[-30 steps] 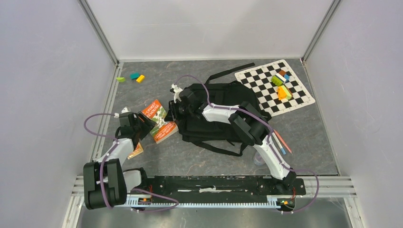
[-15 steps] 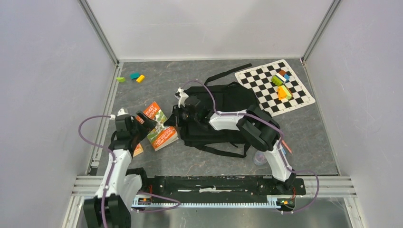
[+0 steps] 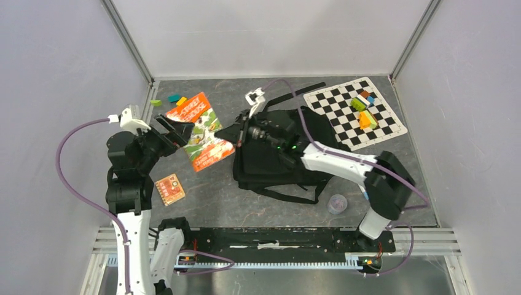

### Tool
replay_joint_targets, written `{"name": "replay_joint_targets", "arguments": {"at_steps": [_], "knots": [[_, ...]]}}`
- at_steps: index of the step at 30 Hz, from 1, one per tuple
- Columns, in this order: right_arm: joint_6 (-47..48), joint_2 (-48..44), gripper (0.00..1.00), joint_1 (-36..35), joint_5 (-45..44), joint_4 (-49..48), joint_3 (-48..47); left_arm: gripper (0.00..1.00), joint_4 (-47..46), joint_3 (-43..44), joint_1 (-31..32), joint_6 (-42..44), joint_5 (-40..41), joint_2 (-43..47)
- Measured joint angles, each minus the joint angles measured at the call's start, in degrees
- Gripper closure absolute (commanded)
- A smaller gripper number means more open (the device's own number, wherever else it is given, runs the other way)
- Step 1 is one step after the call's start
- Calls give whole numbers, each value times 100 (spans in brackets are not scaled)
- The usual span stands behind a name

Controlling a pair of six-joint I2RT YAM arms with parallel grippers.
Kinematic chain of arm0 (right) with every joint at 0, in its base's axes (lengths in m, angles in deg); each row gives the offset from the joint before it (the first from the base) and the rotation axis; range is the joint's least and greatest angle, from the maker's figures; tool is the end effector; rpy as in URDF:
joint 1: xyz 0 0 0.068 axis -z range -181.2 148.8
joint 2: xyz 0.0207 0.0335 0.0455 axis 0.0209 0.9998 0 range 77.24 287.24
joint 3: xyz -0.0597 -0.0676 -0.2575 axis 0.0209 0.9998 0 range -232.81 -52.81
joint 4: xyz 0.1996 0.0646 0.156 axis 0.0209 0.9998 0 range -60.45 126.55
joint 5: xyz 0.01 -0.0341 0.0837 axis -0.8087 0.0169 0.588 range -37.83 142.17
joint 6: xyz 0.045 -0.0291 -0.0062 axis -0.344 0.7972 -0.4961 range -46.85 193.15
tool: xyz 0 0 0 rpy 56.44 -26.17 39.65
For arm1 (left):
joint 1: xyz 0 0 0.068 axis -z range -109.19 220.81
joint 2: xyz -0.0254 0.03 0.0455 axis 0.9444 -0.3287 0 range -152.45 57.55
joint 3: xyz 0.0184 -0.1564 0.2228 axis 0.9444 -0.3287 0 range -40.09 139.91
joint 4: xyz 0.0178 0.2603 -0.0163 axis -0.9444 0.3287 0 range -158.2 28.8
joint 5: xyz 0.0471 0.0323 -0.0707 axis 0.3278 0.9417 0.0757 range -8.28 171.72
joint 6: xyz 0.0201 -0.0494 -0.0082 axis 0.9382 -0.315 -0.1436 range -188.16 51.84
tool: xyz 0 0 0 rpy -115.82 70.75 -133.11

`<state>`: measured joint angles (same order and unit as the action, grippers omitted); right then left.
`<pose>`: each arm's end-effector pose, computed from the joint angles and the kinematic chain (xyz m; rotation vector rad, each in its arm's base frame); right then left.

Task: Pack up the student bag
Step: Pick up the book from the center of the board.

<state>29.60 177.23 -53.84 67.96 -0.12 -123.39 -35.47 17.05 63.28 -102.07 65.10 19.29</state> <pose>0.2454 0.3372 0.3061 -0.3862 1.7453 1.4878 0.1302 0.0069 0.3871 -0.4515 1.7854 -0.5872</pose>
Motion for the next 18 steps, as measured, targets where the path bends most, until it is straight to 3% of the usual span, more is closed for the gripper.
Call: {"name": "replay_joint_targets", "arguments": {"at_steps": [8,14,18], "knots": [[378,-1906,100,796,-267,-105,1596,0,295,531,11,20,-1692,2],[595,-3032,100,1027,-531,175,2382,0,-2,177,26,15,-2717,15],[542,-3318,100,981,-407,46,2564,0,-208,-48,37,9,-3119,-44]]}}
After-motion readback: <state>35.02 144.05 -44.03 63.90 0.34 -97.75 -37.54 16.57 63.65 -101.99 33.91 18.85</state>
